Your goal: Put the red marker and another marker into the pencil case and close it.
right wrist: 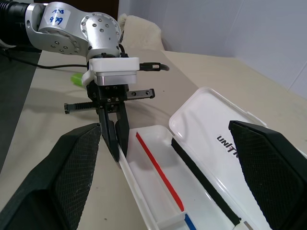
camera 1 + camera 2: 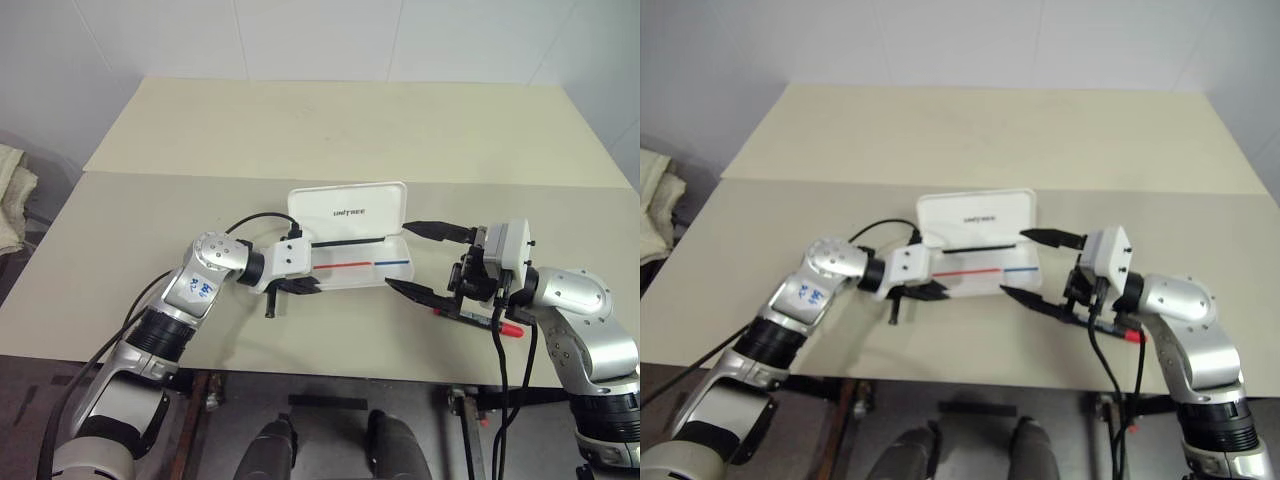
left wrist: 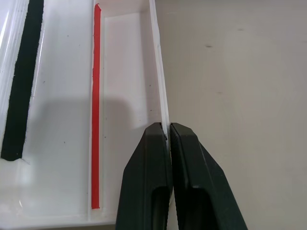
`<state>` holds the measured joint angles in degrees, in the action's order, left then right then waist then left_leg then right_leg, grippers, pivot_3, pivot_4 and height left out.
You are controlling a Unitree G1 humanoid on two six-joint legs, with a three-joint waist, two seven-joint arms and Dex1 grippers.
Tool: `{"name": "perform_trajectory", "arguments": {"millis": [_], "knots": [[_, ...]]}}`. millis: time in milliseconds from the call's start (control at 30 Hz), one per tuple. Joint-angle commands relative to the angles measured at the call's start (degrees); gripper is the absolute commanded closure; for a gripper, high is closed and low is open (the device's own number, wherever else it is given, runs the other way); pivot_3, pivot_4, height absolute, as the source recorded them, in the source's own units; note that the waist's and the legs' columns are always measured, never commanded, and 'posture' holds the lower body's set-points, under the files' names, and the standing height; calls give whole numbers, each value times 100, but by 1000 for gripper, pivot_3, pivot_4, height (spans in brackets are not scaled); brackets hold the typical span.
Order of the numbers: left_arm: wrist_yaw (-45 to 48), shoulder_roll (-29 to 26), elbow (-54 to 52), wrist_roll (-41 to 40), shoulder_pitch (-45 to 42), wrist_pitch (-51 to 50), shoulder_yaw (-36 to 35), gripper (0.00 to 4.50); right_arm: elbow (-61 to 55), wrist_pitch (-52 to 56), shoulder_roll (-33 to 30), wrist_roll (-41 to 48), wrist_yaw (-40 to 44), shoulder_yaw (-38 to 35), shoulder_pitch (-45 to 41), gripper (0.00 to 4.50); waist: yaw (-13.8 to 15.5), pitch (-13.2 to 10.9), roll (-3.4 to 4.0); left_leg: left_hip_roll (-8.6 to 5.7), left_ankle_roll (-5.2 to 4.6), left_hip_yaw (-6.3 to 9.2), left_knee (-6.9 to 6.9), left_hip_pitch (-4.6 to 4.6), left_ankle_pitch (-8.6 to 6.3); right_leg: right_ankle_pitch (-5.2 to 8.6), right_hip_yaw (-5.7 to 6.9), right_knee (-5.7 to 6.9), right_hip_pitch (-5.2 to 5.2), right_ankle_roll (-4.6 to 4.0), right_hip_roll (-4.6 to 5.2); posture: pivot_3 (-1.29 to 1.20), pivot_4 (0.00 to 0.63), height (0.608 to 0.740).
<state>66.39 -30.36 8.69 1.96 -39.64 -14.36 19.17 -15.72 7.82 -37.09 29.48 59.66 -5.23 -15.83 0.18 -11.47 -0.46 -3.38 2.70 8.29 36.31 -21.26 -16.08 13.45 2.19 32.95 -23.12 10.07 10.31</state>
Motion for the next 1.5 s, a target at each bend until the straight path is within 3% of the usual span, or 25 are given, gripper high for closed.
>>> {"name": "perform_trajectory", "arguments": {"millis": [33, 300, 400, 767, 1233, 1500], "knots": [[206, -59, -256, -72, 153, -106, 148, 4483, -276, 13, -5, 112, -45, -66, -12, 0, -9, 0, 0, 0, 0, 0, 0, 0, 0, 0, 0, 0, 0, 0, 0, 0, 150, 740], [196, 54, -189, -66, 110, -162, 206, 4483, -349, 32, 28, 139, -103, -69, 68, 0, -13, 0, 0, 0, -1, -2, 0, 2, 0, 0, -3, 2, 0, 0, 0, 0, 150, 740], [191, 144, -188, -73, 76, -242, 228, 3687, -395, 54, 19, 167, -111, -101, 119, 0, 1, 0, 0, 0, -1, -3, 1, 2, 0, 0, -4, 2, 0, 0, 0, 0, 150, 740], [319, 248, -319, -541, 133, -62, -50, 17, -377, 98, 109, 141, -197, 12, 99, 0, -33, 0, 0, 0, -1, -4, 12, 2, -1, -1, -6, 12, -1, 0, 0, 0, 150, 740], [258, 42, -980, -1119, 850, 213, -501, 17, 24, 191, -174, 273, 24, -410, 528, 0, -14, 0, 0, 0, -3, -9, 13, 3, -1, -2, -12, 13, -2, -2, 0, 0, 150, 740], [126, 316, -841, -1396, 1210, 879, -694, 17, 309, 336, -631, 248, 109, -1012, 1058, 0, 0, 0, 0, 0, -5, -15, 15, 6, -3, -3, -17, 9, -2, -3, 0, 0, 150, 740]]}}
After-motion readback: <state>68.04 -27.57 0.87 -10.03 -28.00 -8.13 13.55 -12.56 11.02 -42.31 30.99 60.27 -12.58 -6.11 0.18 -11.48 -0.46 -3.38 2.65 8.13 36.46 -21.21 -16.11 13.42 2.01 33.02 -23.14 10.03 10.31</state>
